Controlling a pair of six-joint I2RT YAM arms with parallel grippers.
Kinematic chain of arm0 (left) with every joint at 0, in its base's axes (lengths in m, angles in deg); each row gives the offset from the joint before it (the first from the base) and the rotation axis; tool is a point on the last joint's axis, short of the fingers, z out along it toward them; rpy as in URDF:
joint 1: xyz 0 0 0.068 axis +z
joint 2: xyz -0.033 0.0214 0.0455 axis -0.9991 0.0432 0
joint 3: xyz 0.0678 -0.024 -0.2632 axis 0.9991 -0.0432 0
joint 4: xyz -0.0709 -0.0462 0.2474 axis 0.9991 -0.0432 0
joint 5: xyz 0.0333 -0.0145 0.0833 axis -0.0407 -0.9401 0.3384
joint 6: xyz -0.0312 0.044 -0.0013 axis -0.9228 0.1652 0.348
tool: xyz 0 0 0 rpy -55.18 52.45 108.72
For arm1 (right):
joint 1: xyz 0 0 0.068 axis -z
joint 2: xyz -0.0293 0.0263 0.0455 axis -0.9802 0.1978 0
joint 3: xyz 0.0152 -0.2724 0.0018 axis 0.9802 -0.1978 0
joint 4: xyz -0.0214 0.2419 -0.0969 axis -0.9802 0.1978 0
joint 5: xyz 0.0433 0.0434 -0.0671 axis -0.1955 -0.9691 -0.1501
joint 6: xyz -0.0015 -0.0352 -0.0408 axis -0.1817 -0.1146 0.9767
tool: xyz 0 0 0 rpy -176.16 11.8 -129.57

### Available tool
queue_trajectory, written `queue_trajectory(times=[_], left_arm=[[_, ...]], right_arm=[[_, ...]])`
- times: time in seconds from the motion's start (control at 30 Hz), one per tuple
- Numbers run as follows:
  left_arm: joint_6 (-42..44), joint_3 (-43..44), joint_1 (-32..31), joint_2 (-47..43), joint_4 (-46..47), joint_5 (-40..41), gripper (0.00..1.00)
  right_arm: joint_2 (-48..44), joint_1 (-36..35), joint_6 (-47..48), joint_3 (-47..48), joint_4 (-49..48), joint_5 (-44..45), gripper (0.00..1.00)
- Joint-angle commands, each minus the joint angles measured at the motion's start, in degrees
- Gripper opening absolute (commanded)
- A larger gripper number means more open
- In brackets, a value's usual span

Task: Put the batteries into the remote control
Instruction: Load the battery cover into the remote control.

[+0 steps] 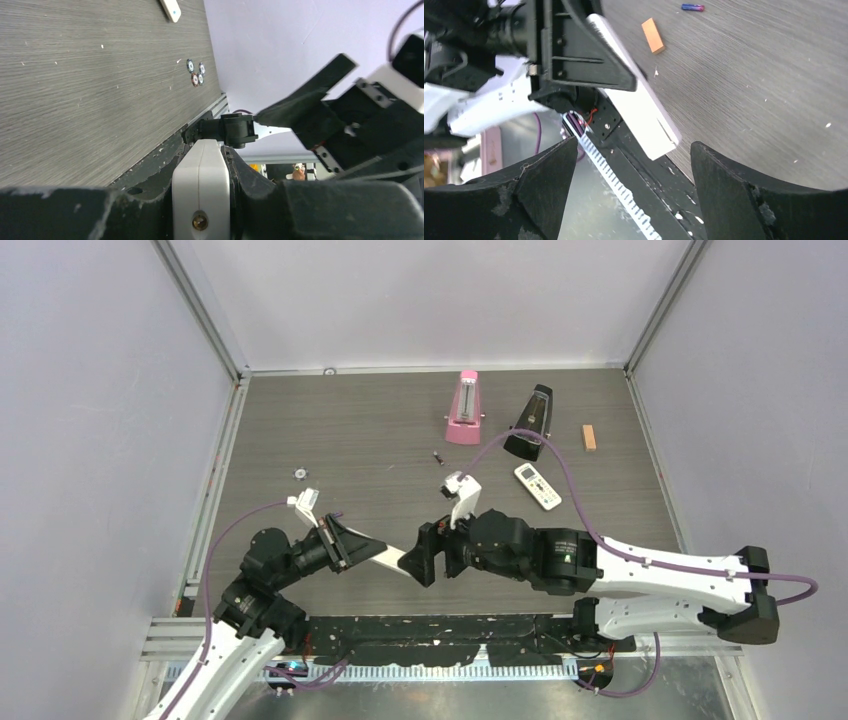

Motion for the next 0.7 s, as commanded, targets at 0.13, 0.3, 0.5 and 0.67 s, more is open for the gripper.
queue_trajectory(times=[0.13,0.3,0.5,0.67], left_arm=[[-3.7,2.7,0.3,-0.9,3.8,-1.6,0.00],[-6.6,2.3,0.3,-1.8,5.2,-1.6,0.00],[-9.7,2.0,0.3,-2.0,7.4,-2.4,0.00],[-11.0,1.8,0.3,-1.7,8.1,-2.5,0.00]], right_arm=[[-4.8,0.0,-20.0,-10.2,-12.8,8.3,0.89],[-5.1,0.1,-25.0,-13.4,-18.5,7.7,0.87],[-5.2,0.0,-28.6,-18.0,-25.6,6.9,0.68],[-5.8,0.1,-29.5,-19.6,-26.9,7.2,0.61]])
